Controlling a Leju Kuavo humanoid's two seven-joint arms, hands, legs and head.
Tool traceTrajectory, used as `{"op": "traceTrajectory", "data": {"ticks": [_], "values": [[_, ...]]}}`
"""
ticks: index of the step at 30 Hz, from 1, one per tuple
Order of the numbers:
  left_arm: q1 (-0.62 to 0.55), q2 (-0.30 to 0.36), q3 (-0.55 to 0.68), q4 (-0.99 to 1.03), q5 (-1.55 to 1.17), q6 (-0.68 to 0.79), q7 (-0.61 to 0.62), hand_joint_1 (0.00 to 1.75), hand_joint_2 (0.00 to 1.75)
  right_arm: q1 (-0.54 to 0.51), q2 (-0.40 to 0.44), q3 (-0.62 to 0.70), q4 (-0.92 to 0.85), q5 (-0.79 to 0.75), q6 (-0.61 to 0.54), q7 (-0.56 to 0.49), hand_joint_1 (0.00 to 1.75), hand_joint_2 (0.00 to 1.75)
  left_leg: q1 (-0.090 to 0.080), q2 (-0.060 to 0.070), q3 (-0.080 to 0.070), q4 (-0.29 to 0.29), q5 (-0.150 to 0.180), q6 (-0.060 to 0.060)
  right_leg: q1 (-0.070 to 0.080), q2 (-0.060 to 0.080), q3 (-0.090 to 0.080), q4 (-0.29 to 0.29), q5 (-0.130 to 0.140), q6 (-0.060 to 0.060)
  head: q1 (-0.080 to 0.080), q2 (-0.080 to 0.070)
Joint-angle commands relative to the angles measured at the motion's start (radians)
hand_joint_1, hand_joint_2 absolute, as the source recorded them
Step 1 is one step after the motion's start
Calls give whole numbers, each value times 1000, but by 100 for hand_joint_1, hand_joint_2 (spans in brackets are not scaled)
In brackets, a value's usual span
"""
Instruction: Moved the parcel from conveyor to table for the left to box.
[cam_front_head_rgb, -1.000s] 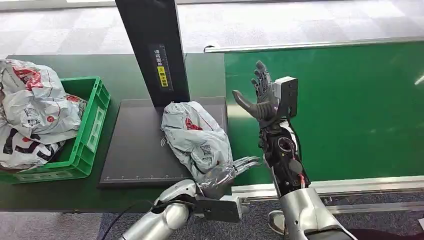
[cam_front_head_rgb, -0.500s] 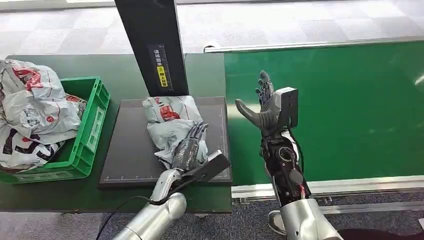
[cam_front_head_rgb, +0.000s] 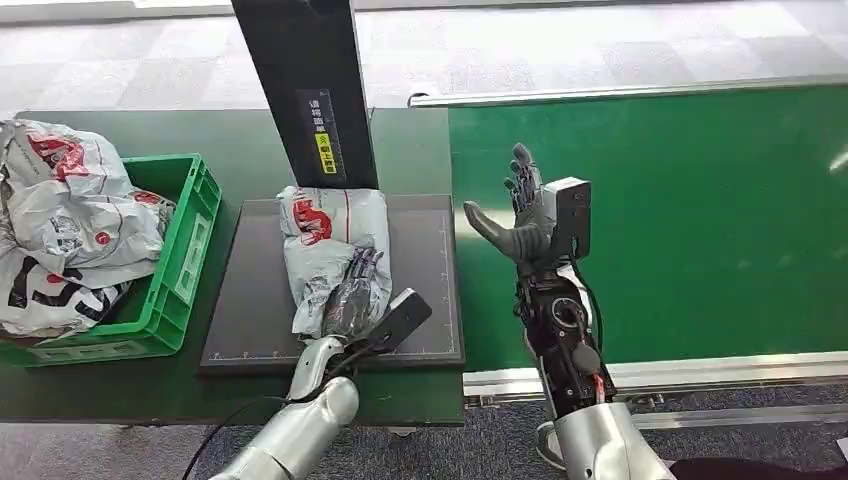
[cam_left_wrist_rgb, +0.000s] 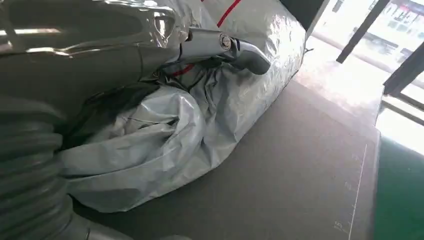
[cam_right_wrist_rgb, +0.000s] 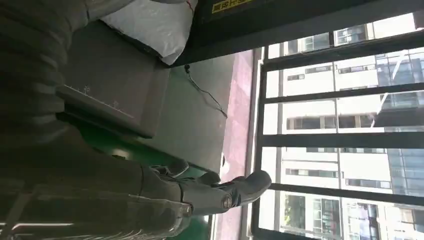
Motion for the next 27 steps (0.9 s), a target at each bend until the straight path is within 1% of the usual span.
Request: {"op": "traceTrajectory", "data": {"ticks": [1,3,5,9,10,11,12,17,27], "values": [[-54,-2,-16,229,-76,-246,41,0,175,-94,18,-11,111,2,13,8,0,175,-1,2,2,-1,0,0,-1,2,1,0,0,0,0,0],[-54,-2,-16,229,-76,-246,41,0,175,-94,18,-11,111,2,13,8,0,175,-1,1,3,-1,0,0,-1,2,3,0,0,0,-1,0],[-54,-4,-16,230,-77,-245,41,0,175,-92,17,-12,111,2,13,8,0,175,-1,-1,7,-2,0,0,-1,-1,7,-1,0,0,0,0],[-56,-5,-5,228,-72,-250,34,0,175,-87,16,-14,105,2,16,8,0,175,-1,-1,10,-3,1,1,-1,0,11,-3,2,0,0,0],[-56,-7,7,221,-64,-240,21,127,175,-78,15,-17,92,2,17,7,0,175,-1,-1,10,-3,1,1,-1,0,11,-2,1,0,0,0],[-58,-6,6,220,-67,-243,21,171,175,-71,15,-18,83,2,18,8,0,175,-1,-2,11,-2,0,1,-1,-1,12,-2,0,0,0,0],[-57,-6,9,216,-69,-240,21,175,175,-64,14,-20,71,5,18,9,0,175,-1,-2,11,-4,1,1,-1,-1,12,-4,2,0,0,0],[-43,-3,35,181,-70,-183,-1,175,175,-33,12,-29,24,20,22,17,0,175,-1,-2,12,-2,0,1,-1,-2,13,-2,0,0,0,0],[-4,11,69,132,-70,-135,-10,175,175,29,12,-34,-40,33,32,26,0,175,-1,-2,12,-4,0,1,-1,-1,13,-4,1,0,0,0]]}}
